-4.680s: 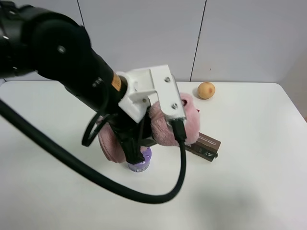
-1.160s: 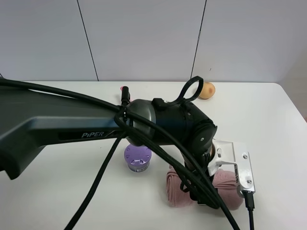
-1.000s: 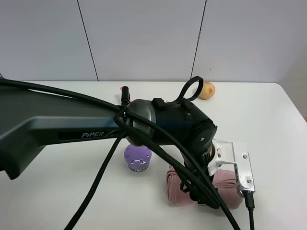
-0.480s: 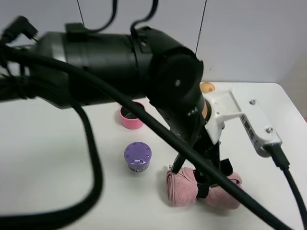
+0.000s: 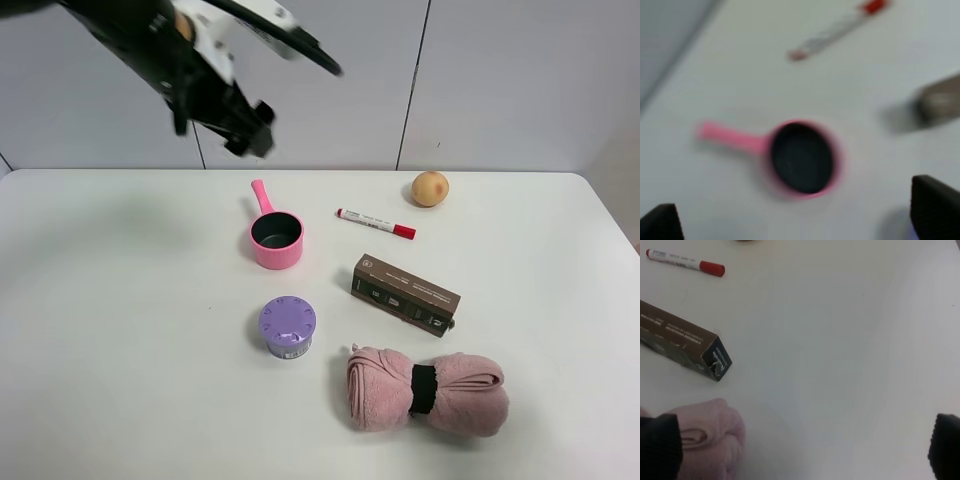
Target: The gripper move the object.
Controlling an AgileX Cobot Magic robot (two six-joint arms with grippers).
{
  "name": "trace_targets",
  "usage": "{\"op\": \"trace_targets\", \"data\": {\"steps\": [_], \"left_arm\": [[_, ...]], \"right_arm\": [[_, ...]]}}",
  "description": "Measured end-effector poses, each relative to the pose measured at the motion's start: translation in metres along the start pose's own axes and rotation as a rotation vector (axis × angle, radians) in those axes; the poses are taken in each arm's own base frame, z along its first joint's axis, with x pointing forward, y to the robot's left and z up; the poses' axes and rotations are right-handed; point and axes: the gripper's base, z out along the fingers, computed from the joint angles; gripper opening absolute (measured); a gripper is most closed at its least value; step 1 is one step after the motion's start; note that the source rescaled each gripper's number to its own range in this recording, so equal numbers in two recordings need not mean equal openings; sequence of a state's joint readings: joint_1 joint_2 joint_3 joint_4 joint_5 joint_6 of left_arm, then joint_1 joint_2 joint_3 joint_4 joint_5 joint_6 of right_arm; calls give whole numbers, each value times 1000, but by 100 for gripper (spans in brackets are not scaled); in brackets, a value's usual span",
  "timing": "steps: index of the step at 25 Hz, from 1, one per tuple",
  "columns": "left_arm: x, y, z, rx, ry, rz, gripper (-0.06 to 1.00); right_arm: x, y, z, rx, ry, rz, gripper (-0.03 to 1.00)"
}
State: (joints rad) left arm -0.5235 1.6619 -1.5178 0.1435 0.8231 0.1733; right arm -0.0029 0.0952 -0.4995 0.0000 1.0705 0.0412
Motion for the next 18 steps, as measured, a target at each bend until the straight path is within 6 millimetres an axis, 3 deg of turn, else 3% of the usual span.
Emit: {"op": "trace_targets", "data": {"steps": [4,9,13,18], "left_arm": [[21,66,-41,-161,-15,-118,84],[52,111,-110,-316,-56,-258,84],[79,115,-168,-421,-118,-327,84],[118,80,-210,-436,-191,-402,84]], "right_arm": [[0,0,0,0,0,0,100],[0,0,0,0,0,0,100],[0,0,0,0,0,0,100],[0,0,0,0,0,0,100]]}}
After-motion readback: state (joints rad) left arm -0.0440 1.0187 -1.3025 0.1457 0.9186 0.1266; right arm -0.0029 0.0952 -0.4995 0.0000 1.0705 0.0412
